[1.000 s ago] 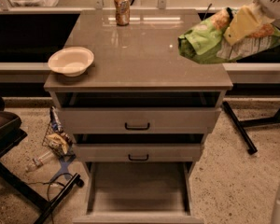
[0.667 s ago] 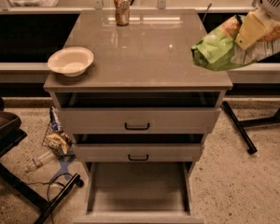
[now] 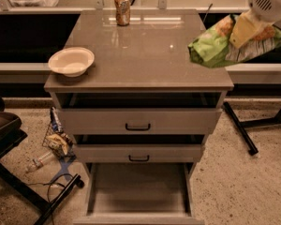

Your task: Place green rice chip bag into bottom drawer

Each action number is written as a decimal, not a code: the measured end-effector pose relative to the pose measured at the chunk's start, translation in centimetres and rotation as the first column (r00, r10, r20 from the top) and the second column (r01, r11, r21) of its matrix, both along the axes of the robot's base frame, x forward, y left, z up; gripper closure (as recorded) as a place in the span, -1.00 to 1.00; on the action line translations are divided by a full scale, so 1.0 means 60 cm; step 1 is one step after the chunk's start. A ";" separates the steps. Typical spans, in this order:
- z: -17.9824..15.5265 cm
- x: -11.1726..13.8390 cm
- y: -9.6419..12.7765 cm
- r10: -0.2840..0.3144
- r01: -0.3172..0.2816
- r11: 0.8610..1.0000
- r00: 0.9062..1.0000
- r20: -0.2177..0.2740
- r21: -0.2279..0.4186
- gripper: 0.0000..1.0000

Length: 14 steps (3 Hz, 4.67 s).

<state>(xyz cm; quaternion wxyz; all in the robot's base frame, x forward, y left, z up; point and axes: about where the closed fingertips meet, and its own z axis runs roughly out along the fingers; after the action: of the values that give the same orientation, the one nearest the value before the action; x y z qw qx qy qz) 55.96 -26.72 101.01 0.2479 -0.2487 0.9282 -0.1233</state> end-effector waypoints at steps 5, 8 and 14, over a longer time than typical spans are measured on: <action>-0.479 -0.312 -0.067 -0.120 0.159 0.984 0.926 -0.357 0.082 1.00; -0.694 -0.291 0.020 -0.096 0.207 0.954 0.896 -0.434 0.218 1.00; -1.129 -0.161 0.312 -0.138 0.543 0.718 0.724 -0.676 0.435 0.48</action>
Offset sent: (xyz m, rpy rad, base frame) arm -0.1985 -0.0185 -0.2301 -0.1119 0.3588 -0.0632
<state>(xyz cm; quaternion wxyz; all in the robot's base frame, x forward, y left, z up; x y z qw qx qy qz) 46.31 -7.98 33.30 -0.0219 0.0053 0.9751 0.2206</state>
